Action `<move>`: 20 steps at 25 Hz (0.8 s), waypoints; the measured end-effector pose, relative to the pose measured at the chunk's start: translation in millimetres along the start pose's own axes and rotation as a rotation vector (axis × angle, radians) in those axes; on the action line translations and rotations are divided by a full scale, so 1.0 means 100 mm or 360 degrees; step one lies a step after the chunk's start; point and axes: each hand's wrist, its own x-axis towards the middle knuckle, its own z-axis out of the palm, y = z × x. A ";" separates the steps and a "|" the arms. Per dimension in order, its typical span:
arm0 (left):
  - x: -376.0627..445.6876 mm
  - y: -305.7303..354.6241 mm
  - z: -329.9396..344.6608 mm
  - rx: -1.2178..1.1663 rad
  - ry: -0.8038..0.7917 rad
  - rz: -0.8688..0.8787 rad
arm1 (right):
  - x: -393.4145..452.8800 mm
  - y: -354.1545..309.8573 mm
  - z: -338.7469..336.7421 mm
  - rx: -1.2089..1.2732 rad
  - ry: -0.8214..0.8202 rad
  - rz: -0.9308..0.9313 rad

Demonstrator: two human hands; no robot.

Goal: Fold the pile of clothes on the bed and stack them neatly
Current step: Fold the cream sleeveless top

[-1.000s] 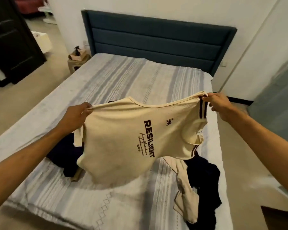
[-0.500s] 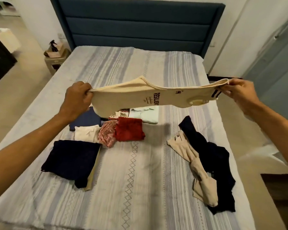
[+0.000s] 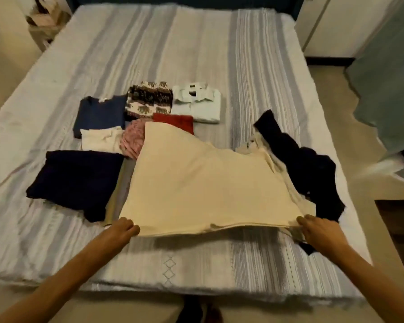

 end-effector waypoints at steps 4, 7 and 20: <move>-0.31 0.38 1.32 -0.0054 -0.0380 -0.0056 | -0.29 -0.46 1.44 0.0109 -0.0355 0.0086; -0.66 0.53 1.73 -0.0250 -0.0358 -0.0061 | -0.62 -0.53 1.98 0.0185 -0.0435 0.0130; -0.03 0.24 1.13 -0.0918 0.0426 -0.1143 | -0.25 -0.03 1.49 0.2139 -0.0199 0.0978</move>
